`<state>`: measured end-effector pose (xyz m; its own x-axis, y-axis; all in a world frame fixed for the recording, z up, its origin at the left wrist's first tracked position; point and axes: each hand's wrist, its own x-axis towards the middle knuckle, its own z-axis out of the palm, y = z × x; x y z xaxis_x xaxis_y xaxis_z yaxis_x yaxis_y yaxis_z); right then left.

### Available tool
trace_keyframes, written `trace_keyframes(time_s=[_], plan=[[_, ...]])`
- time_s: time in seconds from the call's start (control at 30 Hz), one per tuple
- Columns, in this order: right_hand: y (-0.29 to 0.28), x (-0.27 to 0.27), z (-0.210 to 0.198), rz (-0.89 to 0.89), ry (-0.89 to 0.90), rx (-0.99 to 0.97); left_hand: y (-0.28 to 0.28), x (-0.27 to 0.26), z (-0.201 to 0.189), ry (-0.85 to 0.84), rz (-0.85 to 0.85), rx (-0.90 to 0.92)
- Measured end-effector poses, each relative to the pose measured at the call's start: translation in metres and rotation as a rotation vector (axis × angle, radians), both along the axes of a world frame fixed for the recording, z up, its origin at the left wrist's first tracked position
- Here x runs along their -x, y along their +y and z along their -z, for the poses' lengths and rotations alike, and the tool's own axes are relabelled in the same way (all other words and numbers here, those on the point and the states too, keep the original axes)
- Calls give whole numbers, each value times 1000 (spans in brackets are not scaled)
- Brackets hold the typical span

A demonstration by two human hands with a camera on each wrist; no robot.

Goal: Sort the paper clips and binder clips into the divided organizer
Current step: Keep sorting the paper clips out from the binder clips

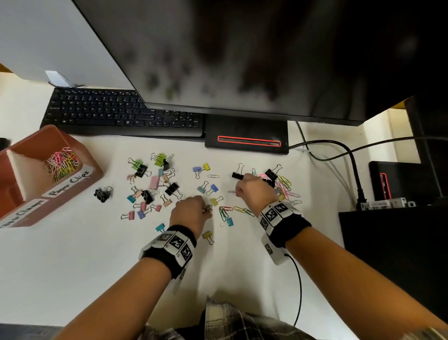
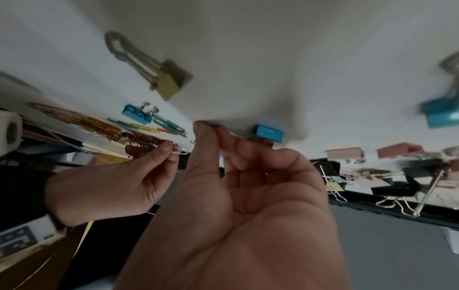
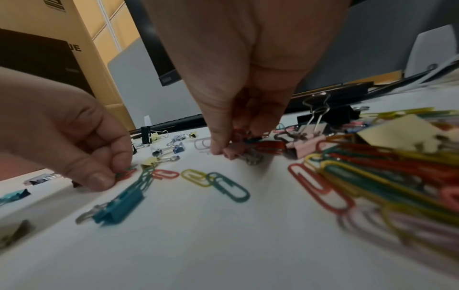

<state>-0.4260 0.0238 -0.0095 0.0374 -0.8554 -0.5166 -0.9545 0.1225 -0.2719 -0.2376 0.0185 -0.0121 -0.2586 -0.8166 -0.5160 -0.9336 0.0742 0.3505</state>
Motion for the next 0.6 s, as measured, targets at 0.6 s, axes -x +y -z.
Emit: trace_keyframes(time_s=[0.6], plan=[[45, 12, -15, 81, -168, 267, 9, -6, 16, -41, 409, 95]])
